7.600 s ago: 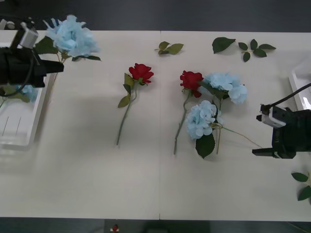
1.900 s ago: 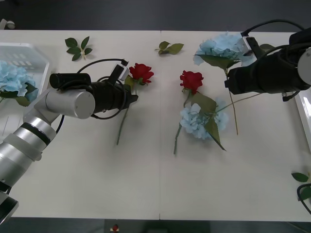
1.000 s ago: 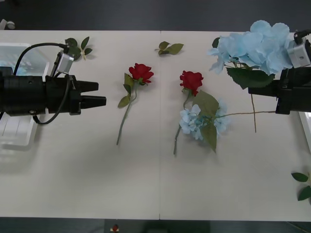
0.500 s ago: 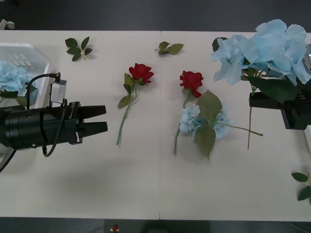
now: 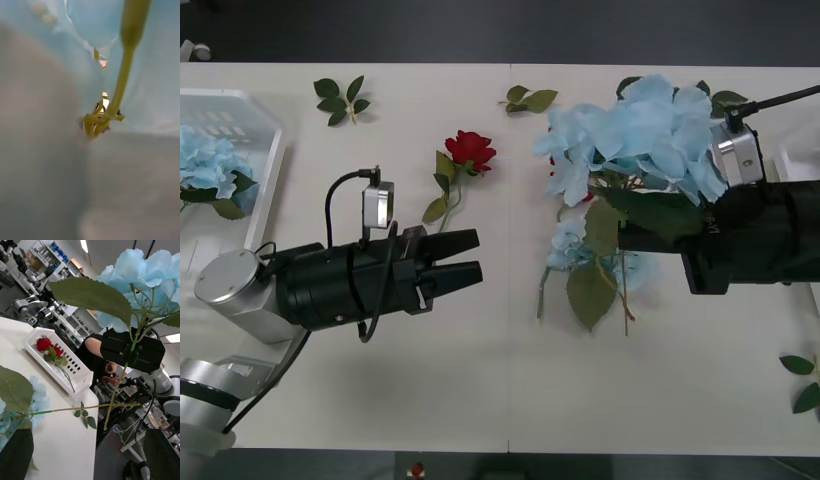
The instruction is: Put the red flowers into the right box and the blue flowers into the left box
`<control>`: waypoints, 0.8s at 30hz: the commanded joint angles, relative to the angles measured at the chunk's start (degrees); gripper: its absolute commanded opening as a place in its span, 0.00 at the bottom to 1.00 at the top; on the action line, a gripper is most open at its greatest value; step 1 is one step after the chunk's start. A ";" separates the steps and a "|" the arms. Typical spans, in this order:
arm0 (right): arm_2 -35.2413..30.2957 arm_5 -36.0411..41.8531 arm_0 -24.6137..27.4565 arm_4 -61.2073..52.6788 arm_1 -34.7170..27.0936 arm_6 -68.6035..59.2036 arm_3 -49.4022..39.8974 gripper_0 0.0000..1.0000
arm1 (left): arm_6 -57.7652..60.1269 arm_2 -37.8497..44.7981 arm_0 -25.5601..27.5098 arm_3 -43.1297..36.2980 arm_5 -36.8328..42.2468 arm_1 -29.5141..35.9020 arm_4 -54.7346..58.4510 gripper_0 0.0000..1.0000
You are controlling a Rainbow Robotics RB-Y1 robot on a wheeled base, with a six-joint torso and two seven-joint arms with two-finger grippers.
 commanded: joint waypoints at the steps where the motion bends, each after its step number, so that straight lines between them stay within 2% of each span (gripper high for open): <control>1: 1.56 -2.30 0.02 2.01 2.91 -2.52 -2.97 0.00 | -0.98 0.42 -0.01 -1.46 -0.65 -0.30 0.68 0.85; 6: 6.57 -7.13 -0.77 2.89 4.32 -3.84 -2.97 0.00 | -0.98 0.07 -0.62 -2.78 -1.09 -0.83 0.85 0.85; 11: 9.64 -8.36 -2.79 6.41 5.90 -7.88 -2.97 0.00 | -0.98 -1.25 -1.33 -2.78 -1.71 -3.29 0.33 0.85; 24: 11.31 -10.38 -6.66 10.71 10.47 -12.80 -2.62 0.00 | -0.98 -5.91 -1.33 -2.78 -3.47 -6.89 -2.22 0.85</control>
